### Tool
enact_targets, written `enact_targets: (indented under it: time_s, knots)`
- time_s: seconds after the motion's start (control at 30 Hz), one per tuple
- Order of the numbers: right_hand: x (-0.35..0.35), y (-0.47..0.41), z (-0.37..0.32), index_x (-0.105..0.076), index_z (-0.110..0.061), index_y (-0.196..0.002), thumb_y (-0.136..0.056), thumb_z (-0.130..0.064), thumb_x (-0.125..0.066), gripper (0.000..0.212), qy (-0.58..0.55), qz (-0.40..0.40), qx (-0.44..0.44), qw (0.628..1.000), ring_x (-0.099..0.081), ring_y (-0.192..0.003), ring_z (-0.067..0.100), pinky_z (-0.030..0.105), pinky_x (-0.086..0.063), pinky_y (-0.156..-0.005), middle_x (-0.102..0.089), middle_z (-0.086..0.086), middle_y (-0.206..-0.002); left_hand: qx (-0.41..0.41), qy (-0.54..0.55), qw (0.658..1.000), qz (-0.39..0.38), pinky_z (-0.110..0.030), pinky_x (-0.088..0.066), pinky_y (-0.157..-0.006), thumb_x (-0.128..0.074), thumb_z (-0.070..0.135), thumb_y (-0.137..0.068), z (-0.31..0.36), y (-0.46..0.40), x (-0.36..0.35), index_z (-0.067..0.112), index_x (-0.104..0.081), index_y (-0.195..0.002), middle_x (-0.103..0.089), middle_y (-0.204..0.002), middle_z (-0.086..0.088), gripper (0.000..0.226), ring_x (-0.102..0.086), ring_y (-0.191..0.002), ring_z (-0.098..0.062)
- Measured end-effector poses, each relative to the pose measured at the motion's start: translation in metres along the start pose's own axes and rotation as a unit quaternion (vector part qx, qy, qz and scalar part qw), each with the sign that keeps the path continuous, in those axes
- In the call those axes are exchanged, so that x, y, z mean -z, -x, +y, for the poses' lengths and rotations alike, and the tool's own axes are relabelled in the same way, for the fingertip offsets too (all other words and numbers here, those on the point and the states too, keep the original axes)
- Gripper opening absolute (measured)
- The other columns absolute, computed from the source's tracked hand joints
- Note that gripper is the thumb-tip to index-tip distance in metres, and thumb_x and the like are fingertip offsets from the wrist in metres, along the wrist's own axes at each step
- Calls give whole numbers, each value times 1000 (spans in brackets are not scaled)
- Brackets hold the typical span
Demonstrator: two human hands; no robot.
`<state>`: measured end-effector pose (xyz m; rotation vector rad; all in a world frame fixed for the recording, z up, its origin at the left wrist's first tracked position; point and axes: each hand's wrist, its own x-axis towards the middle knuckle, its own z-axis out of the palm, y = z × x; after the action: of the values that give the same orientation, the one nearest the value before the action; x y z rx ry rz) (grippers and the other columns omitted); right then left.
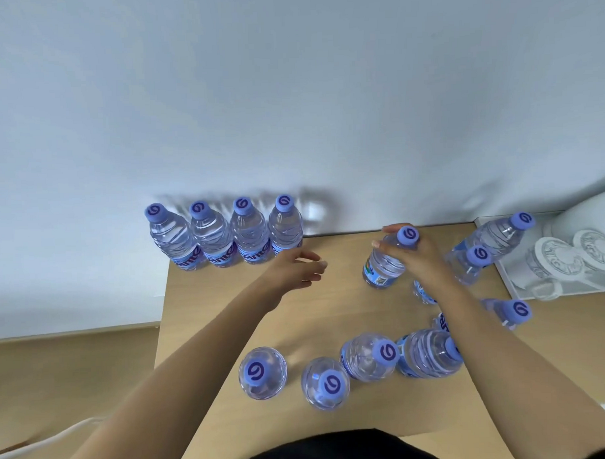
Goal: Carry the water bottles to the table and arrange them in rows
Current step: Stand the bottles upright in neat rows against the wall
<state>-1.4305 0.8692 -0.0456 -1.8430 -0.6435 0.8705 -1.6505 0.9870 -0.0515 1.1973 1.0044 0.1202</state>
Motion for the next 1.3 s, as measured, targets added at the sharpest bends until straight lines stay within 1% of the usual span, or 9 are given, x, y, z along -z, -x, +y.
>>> enact_targets:
  time_s: [0.13, 0.33, 0.57, 0.7, 0.77, 0.93, 1.07, 1.17, 1.3]
  knots:
    - [-3, -8, -7, -70, -3, -99, -83, -9, -74, 17, 33, -8, -2, 999, -63, -85, 15, 26, -49, -77, -70, 3, -88, -2, -4, 1000, 9, -37, -52, -96, -73, 21, -87, -2, 9, 7, 7, -61, -115, -72, -108, -11, 33, -68, -90, -17]
    - [-11, -2, -43, -71, -8, -83, -81, -23, -79, 17, 4, -33, 24, 999, -65, -68, 1, 11, -50, -61, -72, -5, -74, -23, -50, 998, -14, -28, -52, -92, -81, 17, -78, 5, 20, 14, 14, -61, -120, -69, -113, -1, 46, -65, -105, -15]
    - [-26, 20, -129, -72, -3, -80, -82, -39, -74, 36, -14, -133, 95, 986, -68, -77, 19, 31, -52, -75, -75, 18, -92, -82, -46, 990, -101, -41, -42, -110, -86, 8, -70, 25, 39, 4, 24, -49, -138, -58, -135, 7, 79, -51, -128, -8]
    - [-39, 35, -166, -73, -6, -75, -87, -37, -71, 33, -42, -160, 113, 980, -64, -69, 21, 27, -50, -62, -73, 20, -86, -150, -18, 976, -158, -23, -54, -79, -82, 2, -74, 39, 59, -2, 16, -55, -122, -71, -109, 2, 57, -67, -99, -13]
    - [-44, 40, -180, -72, -6, -77, -86, -40, -71, 35, -47, -172, 111, 978, -65, -65, 20, 25, -51, -56, -74, 17, -82, -170, -1, 976, -135, -21, -51, -64, -83, 1, -72, 42, 68, -7, 9, -54, -114, -70, -91, -3, 51, -66, -78, -16]
    - [-56, 49, -202, -69, -5, -79, -85, -43, -73, 38, -59, -169, 112, 977, -72, -68, 22, 25, -53, -56, -73, 23, -86, -215, 24, 975, -49, -19, -51, -62, -85, 3, -71, 43, 85, -13, 7, -57, -104, -71, -81, 2, 43, -67, -71, -12]
    - [-63, 54, -203, -69, -16, -85, -77, -44, -79, 31, -97, -165, 125, 973, -73, -86, 34, 42, -60, -78, -75, 10, -89, -240, 49, 969, 7, -20, -54, -69, -87, 7, -64, 43, 95, -9, 14, -60, -103, -75, -86, 5, 48, -71, -79, -10]
    - [-69, 63, -195, -69, -17, -88, -78, -37, -80, 26, -141, -183, 137, 963, -71, -86, 28, 51, -55, -91, -73, 6, -87, -246, 68, 966, 25, -21, -54, -68, -89, 15, -58, 43, 104, -7, 13, -62, -102, -75, -86, 1, 52, -72, -78, -14]
    - [-81, 75, -190, -63, -13, -89, -75, -33, -83, 32, -142, -171, 144, 964, -69, -73, 18, 37, -57, -70, -69, 1, -78, -254, 75, 963, 49, -19, -54, -66, -88, 10, -62, 43, 113, -9, 14, -63, -100, -75, -83, 3, 45, -71, -75, -10]
